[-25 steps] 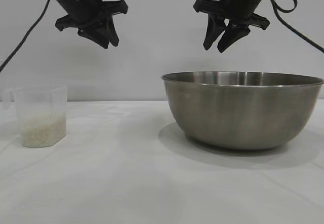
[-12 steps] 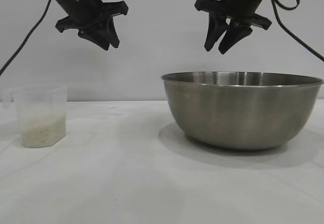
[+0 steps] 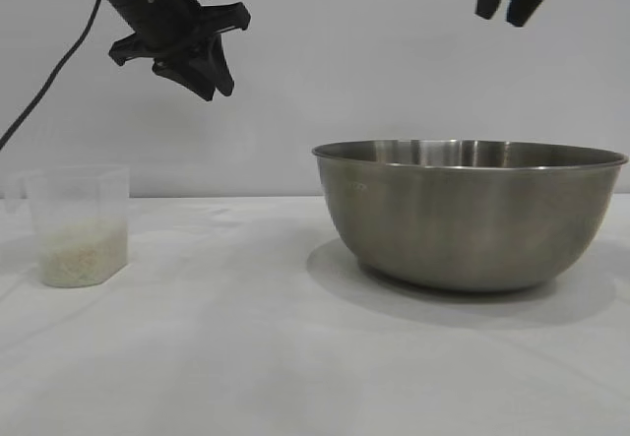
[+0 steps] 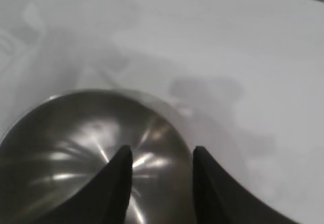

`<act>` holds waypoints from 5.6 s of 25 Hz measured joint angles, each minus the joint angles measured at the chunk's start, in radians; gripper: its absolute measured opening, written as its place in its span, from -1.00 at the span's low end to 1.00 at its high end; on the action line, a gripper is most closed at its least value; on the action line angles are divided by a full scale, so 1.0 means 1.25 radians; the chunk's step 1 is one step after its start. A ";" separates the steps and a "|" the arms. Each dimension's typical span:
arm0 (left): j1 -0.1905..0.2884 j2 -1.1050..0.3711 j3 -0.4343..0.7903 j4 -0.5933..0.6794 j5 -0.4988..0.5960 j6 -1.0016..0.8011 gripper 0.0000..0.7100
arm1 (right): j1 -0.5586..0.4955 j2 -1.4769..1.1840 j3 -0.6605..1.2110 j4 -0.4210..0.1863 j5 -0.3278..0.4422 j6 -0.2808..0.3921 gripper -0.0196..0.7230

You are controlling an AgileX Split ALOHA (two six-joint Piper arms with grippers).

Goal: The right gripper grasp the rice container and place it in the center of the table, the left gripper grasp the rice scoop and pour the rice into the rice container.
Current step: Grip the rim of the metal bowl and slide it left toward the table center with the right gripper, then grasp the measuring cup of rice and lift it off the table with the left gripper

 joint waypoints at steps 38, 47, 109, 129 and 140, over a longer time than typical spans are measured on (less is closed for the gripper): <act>0.000 -0.001 0.000 0.003 0.004 0.000 -0.55 | 0.009 0.140 0.095 0.029 -0.148 0.019 -0.95; 0.000 -0.001 0.000 0.003 0.004 0.000 -0.55 | 0.070 0.148 0.095 0.063 -0.188 0.020 -0.95; -0.015 -0.597 0.930 0.123 -0.539 -0.063 -0.33 | 0.070 -1.300 0.891 -0.047 -0.066 0.125 0.30; -0.015 -0.288 1.228 0.504 -1.203 -0.330 -0.33 | 0.070 -1.300 0.891 -0.081 -0.066 0.129 0.15; -0.017 -0.135 1.231 0.488 -1.244 -0.355 -0.33 | 0.070 -1.300 0.891 -0.081 -0.066 0.129 0.15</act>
